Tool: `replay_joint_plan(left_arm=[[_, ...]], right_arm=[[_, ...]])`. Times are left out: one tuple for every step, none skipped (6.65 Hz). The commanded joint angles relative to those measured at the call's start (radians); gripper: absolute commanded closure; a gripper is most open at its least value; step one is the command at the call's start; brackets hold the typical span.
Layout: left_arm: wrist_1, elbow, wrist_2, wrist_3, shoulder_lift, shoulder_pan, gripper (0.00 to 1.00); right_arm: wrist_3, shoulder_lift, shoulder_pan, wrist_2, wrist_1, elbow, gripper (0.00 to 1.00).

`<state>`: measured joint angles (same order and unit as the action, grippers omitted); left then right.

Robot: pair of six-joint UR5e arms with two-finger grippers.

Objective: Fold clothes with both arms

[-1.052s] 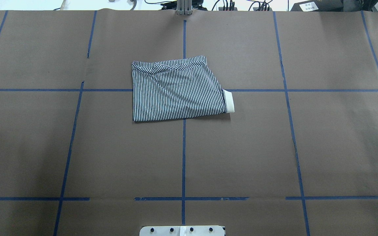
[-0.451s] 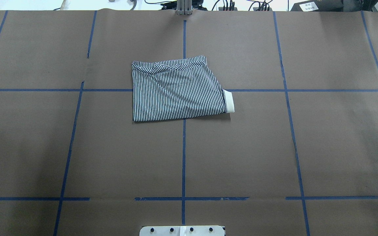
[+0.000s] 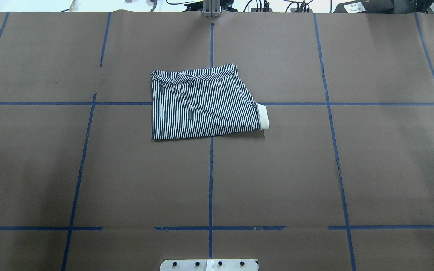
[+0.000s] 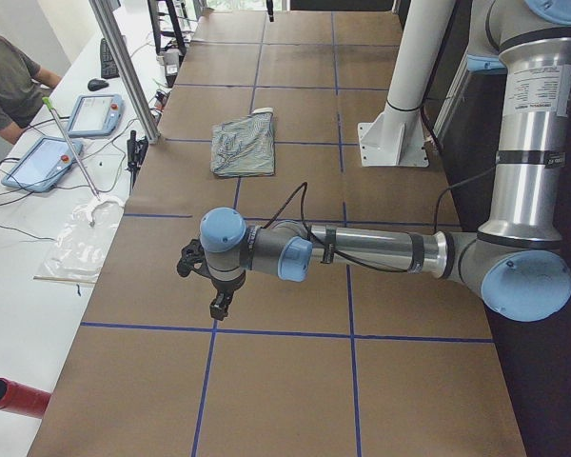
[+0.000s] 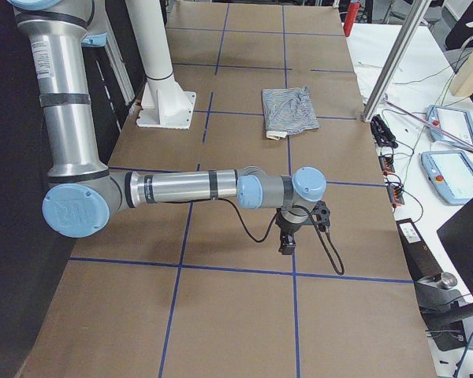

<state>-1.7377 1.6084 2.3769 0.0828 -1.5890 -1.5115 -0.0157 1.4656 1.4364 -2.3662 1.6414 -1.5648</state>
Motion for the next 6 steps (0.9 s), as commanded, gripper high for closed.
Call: replay_joint_plan(left_arm=[[0.001,0.005,-0.002,0.000,0.000,0.002,0.00],[0.001,0.010,-0.007,0.002,0.000,0.002,0.00],[0.001,0.016,-0.005,0.002,0.000,0.002,0.00],[0.003,0.025,-0.005,0.000,0.000,0.002,0.00],[0.004,0.028,-0.005,0.000,0.000,0.002,0.00],[0.003,0.030,-0.001,0.000,0.000,0.002,0.00]], right_arm=[[-0.079,0.012,0.001,0.009,-0.015,-0.050,0.00],[-0.136,0.018,0.001,0.012,-0.053,-0.061,0.00],[-0.157,0.034,0.001,0.010,-0.092,-0.063,0.00],[-0.164,0.041,0.001,0.005,-0.127,-0.064,0.00],[-0.168,0.041,0.001,0.004,-0.127,-0.070,0.00],[-0.170,0.041,0.001,0.002,-0.127,-0.072,0.00]])
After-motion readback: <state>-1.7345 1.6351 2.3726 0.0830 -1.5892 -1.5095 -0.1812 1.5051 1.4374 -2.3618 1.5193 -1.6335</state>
